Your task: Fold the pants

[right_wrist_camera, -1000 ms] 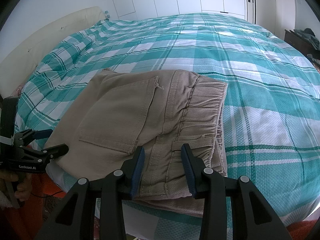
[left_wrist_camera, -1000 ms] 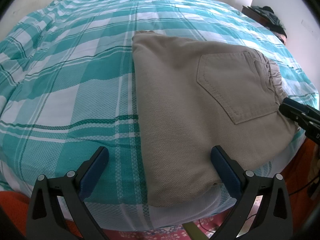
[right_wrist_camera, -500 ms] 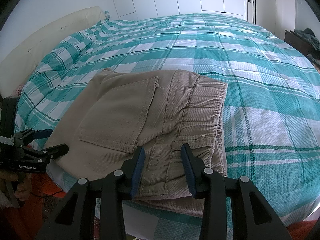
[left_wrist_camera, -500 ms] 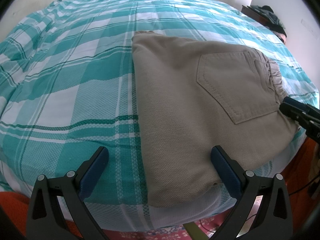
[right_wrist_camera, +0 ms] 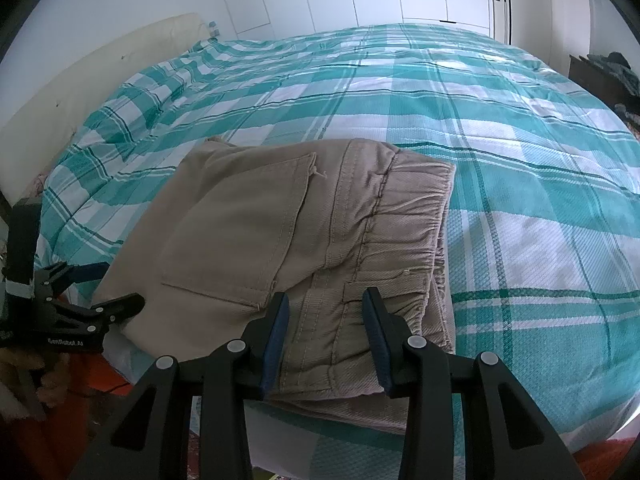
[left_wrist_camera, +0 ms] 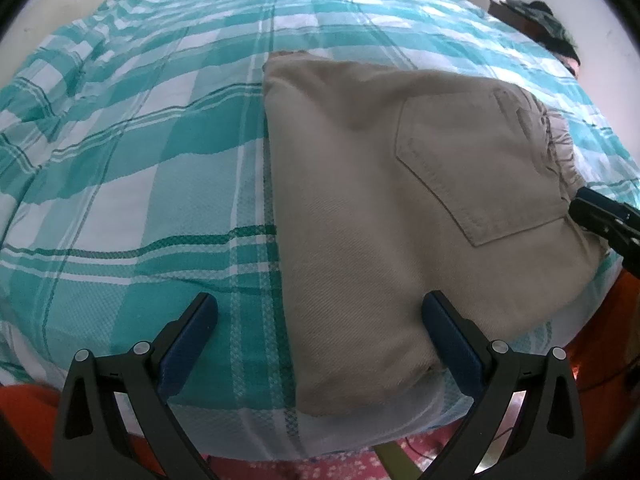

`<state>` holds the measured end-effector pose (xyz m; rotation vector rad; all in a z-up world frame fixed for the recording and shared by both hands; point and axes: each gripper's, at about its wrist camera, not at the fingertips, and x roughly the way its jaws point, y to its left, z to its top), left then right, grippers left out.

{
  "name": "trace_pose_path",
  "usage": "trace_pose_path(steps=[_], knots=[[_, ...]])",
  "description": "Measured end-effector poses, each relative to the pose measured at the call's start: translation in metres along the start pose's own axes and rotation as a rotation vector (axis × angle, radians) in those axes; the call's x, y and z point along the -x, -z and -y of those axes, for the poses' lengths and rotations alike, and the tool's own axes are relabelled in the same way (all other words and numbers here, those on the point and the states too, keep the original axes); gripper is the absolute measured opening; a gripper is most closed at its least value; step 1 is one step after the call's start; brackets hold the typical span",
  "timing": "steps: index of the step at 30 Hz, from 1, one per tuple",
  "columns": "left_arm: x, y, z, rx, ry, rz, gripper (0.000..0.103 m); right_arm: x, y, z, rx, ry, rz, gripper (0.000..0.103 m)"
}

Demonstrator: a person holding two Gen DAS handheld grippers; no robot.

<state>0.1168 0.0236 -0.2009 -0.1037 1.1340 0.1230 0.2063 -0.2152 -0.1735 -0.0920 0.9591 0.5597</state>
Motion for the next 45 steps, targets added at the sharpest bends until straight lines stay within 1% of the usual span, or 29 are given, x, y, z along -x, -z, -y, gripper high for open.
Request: trace_pose_path(steps=[2, 4, 8, 14, 18, 21, 26, 28, 30, 31, 33, 34, 35, 36, 37, 38, 39, 40, 42, 43, 44, 45], knots=[[-0.001, -0.003, 0.003, -0.009, -0.016, -0.023, 0.102, -0.001, -0.001, -0.001, -0.001, 0.003, -0.003, 0.040], [0.000, -0.005, 0.007, -0.029, -0.043, -0.033, 0.102, -0.001, -0.002, 0.000, -0.004, -0.001, -0.009, 0.044], [0.002, -0.002, 0.012, -0.037, -0.077, -0.027, 0.102, -0.003, -0.006, -0.001, 0.008, -0.007, -0.031, 0.045], [0.002, -0.001, 0.007, -0.025, -0.053, -0.023, 0.102, -0.003, -0.005, 0.004, -0.040, -0.028, -0.023, 0.045], [0.001, 0.000, 0.006, -0.026, -0.034, -0.014, 0.102, -0.004, -0.004, 0.002, -0.045, -0.011, -0.028, 0.046], [0.001, 0.002, 0.005, -0.013, -0.029, -0.009, 0.102, -0.006, -0.007, -0.002, -0.033, 0.009, -0.048, 0.046], [0.003, 0.002, 0.009, -0.029, -0.052, 0.005, 0.102, -0.010, -0.012, -0.010, 0.032, 0.054, -0.104, 0.046], [0.003, 0.002, 0.008, -0.021, -0.049, 0.005, 0.102, -0.010, -0.014, -0.010, 0.029, 0.054, -0.124, 0.046], [0.005, 0.001, 0.004, -0.005, -0.028, 0.004, 0.102, -0.009, -0.017, -0.007, 0.013, 0.041, -0.133, 0.047], [0.008, -0.001, 0.000, 0.003, -0.010, 0.003, 0.102, -0.006, -0.018, -0.006, 0.000, 0.026, -0.130, 0.048], [0.021, -0.008, -0.011, 0.032, 0.034, -0.008, 0.100, 0.007, -0.023, 0.003, -0.056, -0.035, -0.101, 0.048], [0.030, -0.012, -0.018, 0.055, 0.059, 0.003, 0.100, 0.017, -0.026, 0.013, -0.103, -0.075, -0.066, 0.049], [0.044, -0.017, -0.031, 0.096, 0.099, 0.042, 0.100, 0.033, -0.029, 0.027, -0.159, -0.118, -0.004, 0.051], [0.052, -0.019, -0.039, 0.127, 0.125, 0.069, 0.101, 0.046, -0.031, 0.042, -0.205, -0.141, 0.048, 0.057], [0.058, -0.023, -0.051, 0.172, 0.157, 0.095, 0.101, 0.058, -0.033, 0.060, -0.261, -0.150, 0.091, 0.061], [0.057, -0.028, -0.061, 0.213, 0.184, 0.092, 0.101, 0.069, -0.036, 0.087, -0.341, -0.157, 0.123, 0.061], [0.051, -0.032, -0.066, 0.231, 0.199, 0.068, 0.101, 0.071, -0.038, 0.102, -0.387, -0.172, 0.123, 0.061], [0.040, -0.036, -0.069, 0.243, 0.205, 0.022, 0.100, 0.070, -0.039, 0.119, -0.442, -0.198, 0.108, 0.061], [0.022, -0.038, -0.067, 0.241, 0.191, -0.037, 0.100, 0.055, -0.038, 0.145, -0.537, -0.286, 0.042, 0.061], [0.016, -0.038, -0.065, 0.236, 0.195, -0.053, 0.100, 0.048, -0.036, 0.149, -0.557, -0.319, 0.018, 0.061], [0.008, -0.038, -0.062, 0.230, 0.205, -0.072, 0.100, 0.038, -0.032, 0.150, -0.571, -0.358, -0.021, 0.061], [0.003, -0.037, -0.059, 0.231, 0.211, -0.084, 0.100, 0.027, -0.029, 0.148, -0.571, -0.376, -0.068, 0.061]])
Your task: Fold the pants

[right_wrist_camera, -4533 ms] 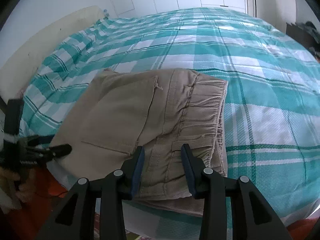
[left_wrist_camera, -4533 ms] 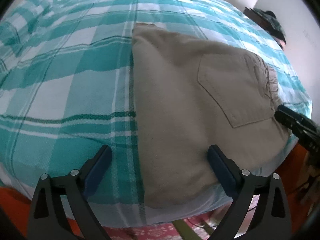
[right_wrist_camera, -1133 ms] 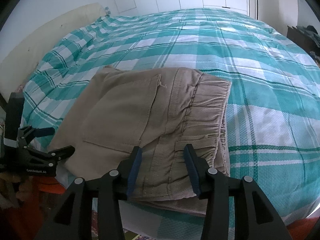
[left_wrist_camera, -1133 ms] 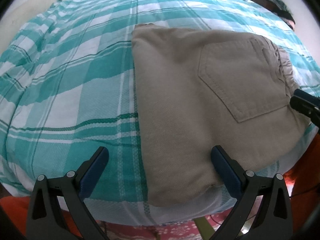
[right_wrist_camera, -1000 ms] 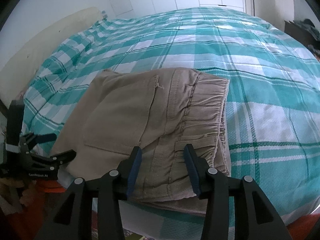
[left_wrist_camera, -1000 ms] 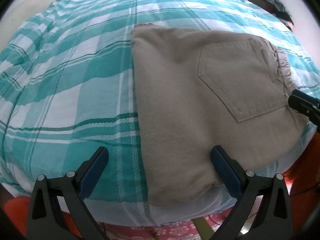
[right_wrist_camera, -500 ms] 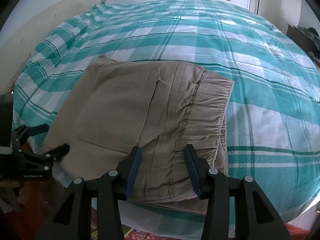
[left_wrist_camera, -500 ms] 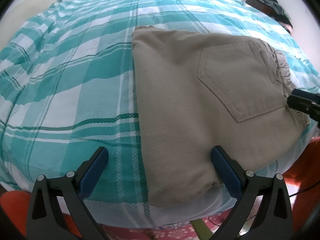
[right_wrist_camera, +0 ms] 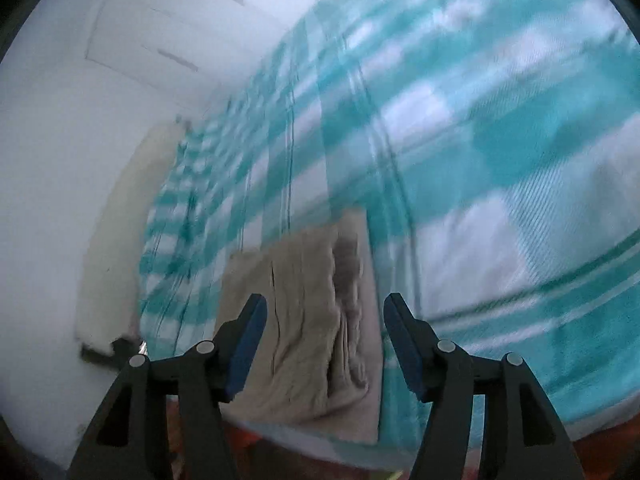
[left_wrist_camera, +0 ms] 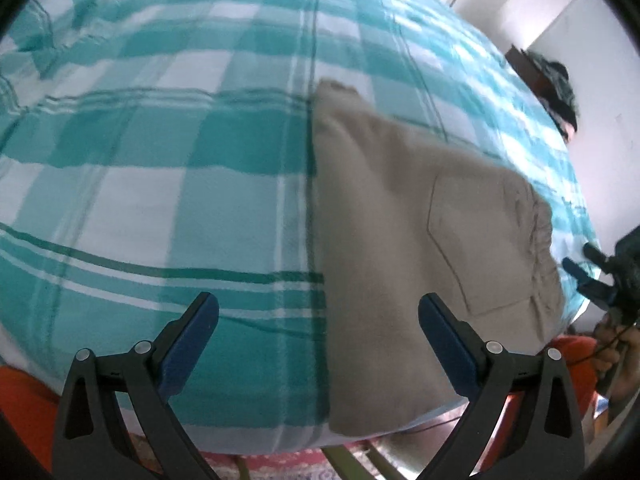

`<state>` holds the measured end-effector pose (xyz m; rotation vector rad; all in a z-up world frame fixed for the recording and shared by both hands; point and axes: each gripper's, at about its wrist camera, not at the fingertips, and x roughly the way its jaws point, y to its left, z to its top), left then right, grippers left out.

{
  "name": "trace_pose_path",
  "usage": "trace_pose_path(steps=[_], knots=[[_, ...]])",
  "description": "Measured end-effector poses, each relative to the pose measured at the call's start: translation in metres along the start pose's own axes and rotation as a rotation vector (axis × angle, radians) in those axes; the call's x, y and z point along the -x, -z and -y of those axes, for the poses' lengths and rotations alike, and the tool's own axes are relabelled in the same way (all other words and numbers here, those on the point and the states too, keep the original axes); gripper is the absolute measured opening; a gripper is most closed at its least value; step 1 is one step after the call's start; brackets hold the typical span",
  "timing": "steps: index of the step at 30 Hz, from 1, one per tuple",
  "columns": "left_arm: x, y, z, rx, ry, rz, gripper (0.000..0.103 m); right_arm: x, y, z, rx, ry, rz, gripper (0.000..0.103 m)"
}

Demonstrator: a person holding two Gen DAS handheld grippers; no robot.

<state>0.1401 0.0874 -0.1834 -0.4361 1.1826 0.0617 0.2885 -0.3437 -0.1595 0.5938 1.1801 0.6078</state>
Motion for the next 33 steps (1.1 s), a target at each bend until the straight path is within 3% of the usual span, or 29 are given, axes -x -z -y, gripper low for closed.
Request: trace_pose_path(steps=[3, 10, 12, 13, 14, 15, 17, 19, 23, 30, 31, 33], knots=[[-0.014, 0.000, 0.004, 0.005, 0.030, -0.037, 0.100, -0.030, 0.009, 0.001, 0.029, 0.012, -0.106, 0.061], [-0.034, -0.004, 0.030, -0.064, 0.085, -0.086, 0.098, -0.076, 0.011, -0.001, 0.062, 0.058, -0.207, 0.071], [-0.036, -0.008, 0.032, -0.056, 0.103, -0.093, 0.084, -0.085, 0.009, -0.005, 0.080, 0.071, -0.225, 0.073], [-0.035, -0.009, 0.035, -0.052, 0.123, -0.100, 0.061, -0.089, 0.008, -0.008, 0.098, 0.084, -0.240, 0.072], [-0.031, -0.010, 0.037, -0.059, 0.081, -0.088, 0.039, -0.094, 0.008, -0.012, 0.125, 0.102, -0.260, 0.068], [-0.027, -0.010, 0.040, -0.072, 0.055, -0.078, 0.029, -0.098, 0.008, -0.017, 0.155, 0.122, -0.273, 0.055], [-0.009, -0.012, 0.051, -0.130, 0.032, -0.034, 0.013, -0.098, 0.010, -0.031, 0.217, 0.146, -0.273, 0.048], [0.011, -0.020, 0.065, -0.180, 0.012, 0.015, 0.012, -0.093, 0.011, -0.055, 0.317, 0.177, -0.243, 0.039], [0.034, -0.055, 0.076, -0.183, 0.009, 0.084, 0.012, -0.081, -0.006, -0.102, 0.411, 0.157, -0.167, 0.037], [0.045, -0.143, 0.074, -0.179, -0.075, 0.232, 0.012, -0.097, -0.078, -0.160, 0.488, 0.139, -0.012, 0.037], [0.044, -0.154, 0.074, -0.180, -0.097, 0.254, 0.014, -0.101, -0.089, -0.167, 0.497, 0.136, 0.007, 0.037], [0.032, -0.170, 0.070, -0.197, -0.214, 0.303, 0.030, -0.114, -0.110, -0.178, 0.515, 0.137, 0.049, 0.037]])
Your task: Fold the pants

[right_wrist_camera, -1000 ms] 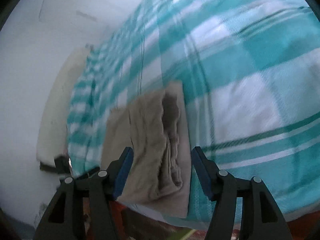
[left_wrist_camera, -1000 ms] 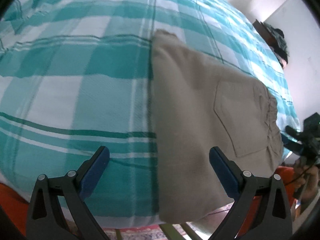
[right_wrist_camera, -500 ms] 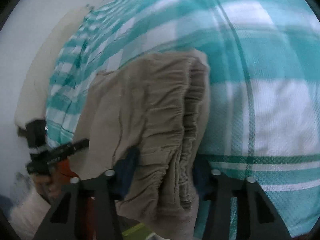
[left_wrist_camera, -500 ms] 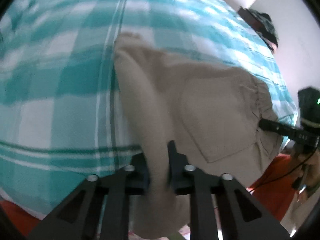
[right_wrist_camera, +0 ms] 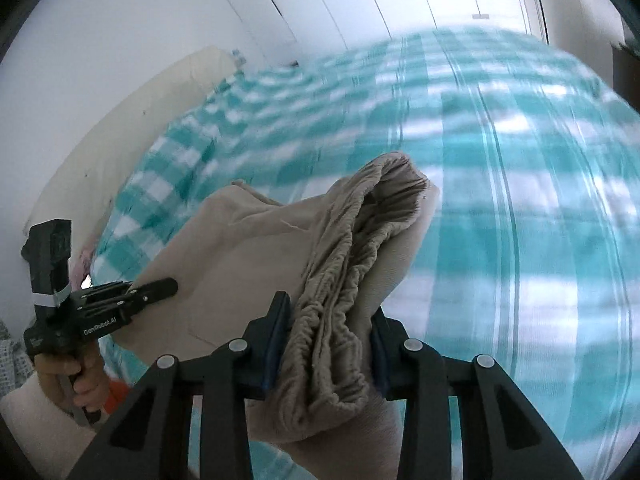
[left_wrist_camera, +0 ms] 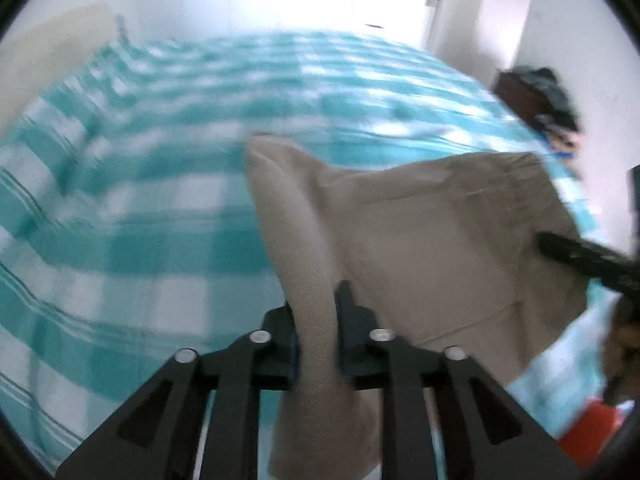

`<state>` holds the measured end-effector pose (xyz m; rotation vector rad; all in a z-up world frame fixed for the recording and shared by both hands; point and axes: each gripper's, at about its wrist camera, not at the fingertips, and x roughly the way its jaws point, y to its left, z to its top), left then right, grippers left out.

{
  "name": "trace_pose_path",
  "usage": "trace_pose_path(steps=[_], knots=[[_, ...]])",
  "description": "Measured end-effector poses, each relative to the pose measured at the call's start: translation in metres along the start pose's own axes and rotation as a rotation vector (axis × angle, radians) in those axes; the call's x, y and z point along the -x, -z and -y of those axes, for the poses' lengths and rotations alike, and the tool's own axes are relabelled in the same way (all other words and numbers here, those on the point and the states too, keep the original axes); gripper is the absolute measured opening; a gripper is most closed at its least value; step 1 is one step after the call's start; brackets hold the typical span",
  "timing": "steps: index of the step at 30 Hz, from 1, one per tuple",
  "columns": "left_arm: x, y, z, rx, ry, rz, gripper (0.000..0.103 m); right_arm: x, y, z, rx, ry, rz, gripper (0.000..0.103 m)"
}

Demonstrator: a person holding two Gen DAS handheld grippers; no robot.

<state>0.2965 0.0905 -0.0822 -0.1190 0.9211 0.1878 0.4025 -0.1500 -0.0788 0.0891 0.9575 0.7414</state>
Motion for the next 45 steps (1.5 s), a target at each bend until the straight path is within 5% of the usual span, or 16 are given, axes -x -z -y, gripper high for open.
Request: trace_pose_path(steps=[2, 4, 8, 11, 18, 23, 28, 36, 45], knots=[[-0.015, 0.002, -0.006, -0.032, -0.157, 0.008, 0.071, -0.014, -0.017, 0.004, 0.015, 0.042, -0.008, 0.046], [-0.015, 0.016, -0.011, -0.050, -0.223, 0.016, 0.078, -0.028, -0.022, 0.015, 0.003, 0.147, -0.054, 0.083], [0.020, 0.056, -0.008, -0.092, -0.298, 0.086, 0.097, -0.010, 0.003, 0.011, 0.064, 0.290, -0.038, 0.097], [0.049, 0.072, -0.001, -0.077, -0.323, 0.123, 0.099, 0.011, 0.033, -0.009, 0.112, 0.322, -0.035, 0.100], [0.098, 0.079, 0.005, 0.017, -0.193, 0.102, 0.100, 0.063, 0.090, -0.064, 0.134, 0.306, 0.001, 0.101], [0.129, 0.093, 0.023, -0.040, -0.231, 0.136, 0.100, 0.088, 0.113, -0.097, 0.150, 0.277, 0.005, 0.101], [0.151, 0.102, 0.027, -0.023, -0.197, 0.136, 0.100, 0.105, 0.122, -0.111, 0.156, 0.294, 0.006, 0.101], [0.162, 0.116, 0.029, -0.036, -0.174, -0.002, 0.100, 0.130, 0.129, -0.134, 0.166, 0.323, -0.004, 0.101], [0.179, 0.129, 0.030, -0.019, -0.114, -0.042, 0.100, 0.152, 0.132, -0.155, 0.170, 0.348, -0.027, 0.101]])
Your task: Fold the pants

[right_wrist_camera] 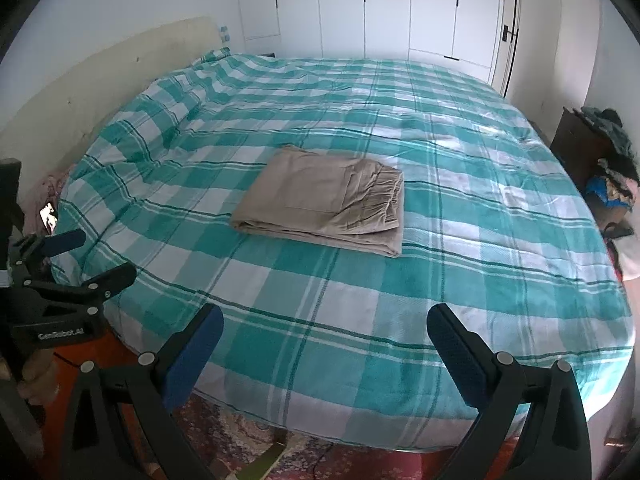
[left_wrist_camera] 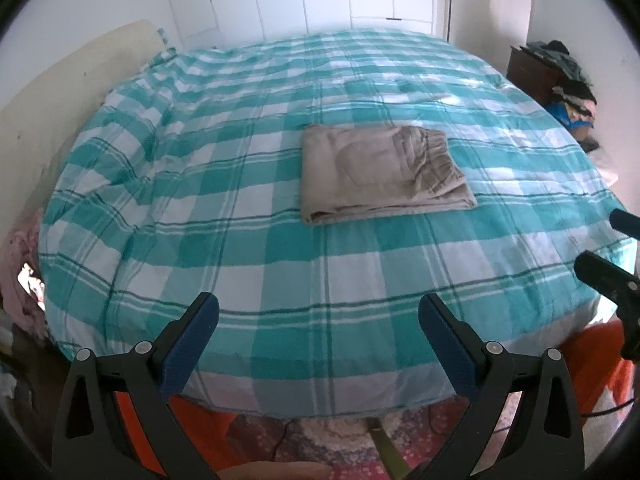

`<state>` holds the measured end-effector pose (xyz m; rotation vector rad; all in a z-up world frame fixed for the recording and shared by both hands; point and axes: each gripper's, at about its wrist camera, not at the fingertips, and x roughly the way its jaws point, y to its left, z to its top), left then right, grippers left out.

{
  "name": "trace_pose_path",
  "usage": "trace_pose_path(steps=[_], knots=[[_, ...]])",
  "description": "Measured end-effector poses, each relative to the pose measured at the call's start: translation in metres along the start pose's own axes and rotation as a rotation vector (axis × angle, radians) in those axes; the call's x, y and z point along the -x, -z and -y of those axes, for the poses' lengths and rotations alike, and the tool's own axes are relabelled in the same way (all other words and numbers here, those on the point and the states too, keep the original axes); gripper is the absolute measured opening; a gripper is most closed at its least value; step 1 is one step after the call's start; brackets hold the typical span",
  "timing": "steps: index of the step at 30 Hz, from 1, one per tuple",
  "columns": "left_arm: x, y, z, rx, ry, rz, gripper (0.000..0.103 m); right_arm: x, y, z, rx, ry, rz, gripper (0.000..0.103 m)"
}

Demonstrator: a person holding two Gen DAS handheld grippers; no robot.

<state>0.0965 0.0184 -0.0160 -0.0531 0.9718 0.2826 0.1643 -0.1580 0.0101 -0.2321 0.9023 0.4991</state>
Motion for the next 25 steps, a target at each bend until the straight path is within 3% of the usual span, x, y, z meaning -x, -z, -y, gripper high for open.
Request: trace_pose_path(steps=[25], knots=[[0.016, 0.003, -0.006, 0.017, 0.036, 0.043, 0.100, 0.003, -0.002, -0.015, 0.000, -0.006, -0.010, 0.101]])
